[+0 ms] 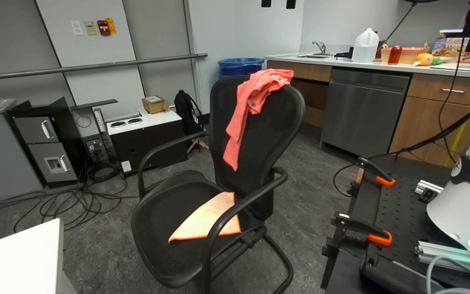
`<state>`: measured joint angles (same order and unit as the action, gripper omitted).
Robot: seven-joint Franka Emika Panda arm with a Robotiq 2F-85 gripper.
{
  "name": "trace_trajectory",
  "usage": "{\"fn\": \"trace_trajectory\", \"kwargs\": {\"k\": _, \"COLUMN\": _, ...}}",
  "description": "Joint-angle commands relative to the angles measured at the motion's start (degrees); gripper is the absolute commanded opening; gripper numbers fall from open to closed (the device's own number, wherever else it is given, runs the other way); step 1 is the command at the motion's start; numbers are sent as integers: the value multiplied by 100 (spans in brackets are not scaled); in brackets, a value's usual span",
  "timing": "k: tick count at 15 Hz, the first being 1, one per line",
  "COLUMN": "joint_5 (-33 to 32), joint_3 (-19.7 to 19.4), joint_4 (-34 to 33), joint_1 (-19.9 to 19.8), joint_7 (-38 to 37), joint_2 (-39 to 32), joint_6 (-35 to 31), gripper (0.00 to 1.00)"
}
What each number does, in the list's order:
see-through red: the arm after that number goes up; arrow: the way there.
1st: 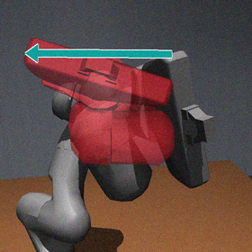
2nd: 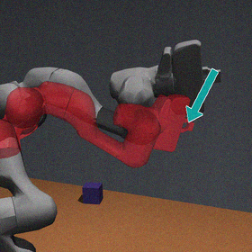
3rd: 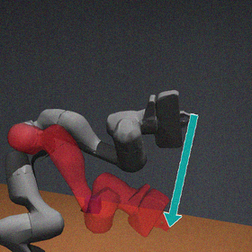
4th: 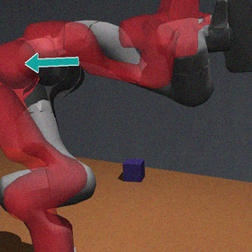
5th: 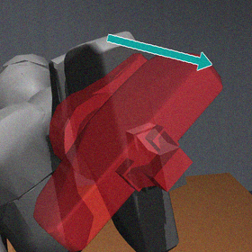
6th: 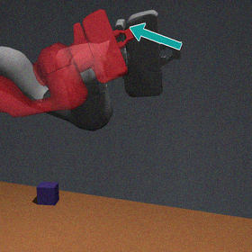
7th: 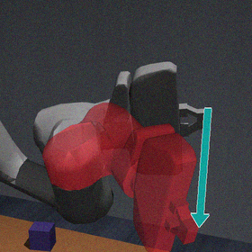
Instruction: Remove the orange shirt from the backrest of the black chair
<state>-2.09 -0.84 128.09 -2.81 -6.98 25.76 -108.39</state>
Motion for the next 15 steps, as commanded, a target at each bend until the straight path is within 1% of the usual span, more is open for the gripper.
{"fn": "trace_trajectory", "kwargs": {"k": 1, "joint_5": -369, "joint_3": -148, "joint_4": -687, "joint_1": -146, "joint_7": 359, "joint_2": -743, "joint_6": -494, "gripper": 100}}
{"fn": "trace_trajectory", "kwargs": {"k": 4, "joint_5": -763, "joint_3": -283, "joint_4": -1180, "joint_1": -267, "joint_7": 576, "joint_2": -1316, "joint_6": -841, "gripper": 100}}
{"fn": "trace_trajectory", "kwargs": {"k": 8, "joint_5": -1451, "joint_3": -334, "joint_4": -1589, "joint_1": -377, "joint_7": 512, "joint_2": -2061, "joint_6": -1278, "gripper": 100}}
{"fn": "trace_trajectory", "kwargs": {"k": 12, "joint_5": -2189, "joint_3": -338, "joint_4": -1638, "joint_1": -337, "joint_7": 272, "joint_2": -2633, "joint_6": -1569, "gripper": 100}}
{"fn": "trace_trajectory", "kwargs": {"k": 15, "joint_5": -2691, "joint_3": -380, "joint_4": -1688, "joint_1": -296, "joint_7": 185, "joint_2": -2954, "joint_6": -1565, "gripper": 100}}
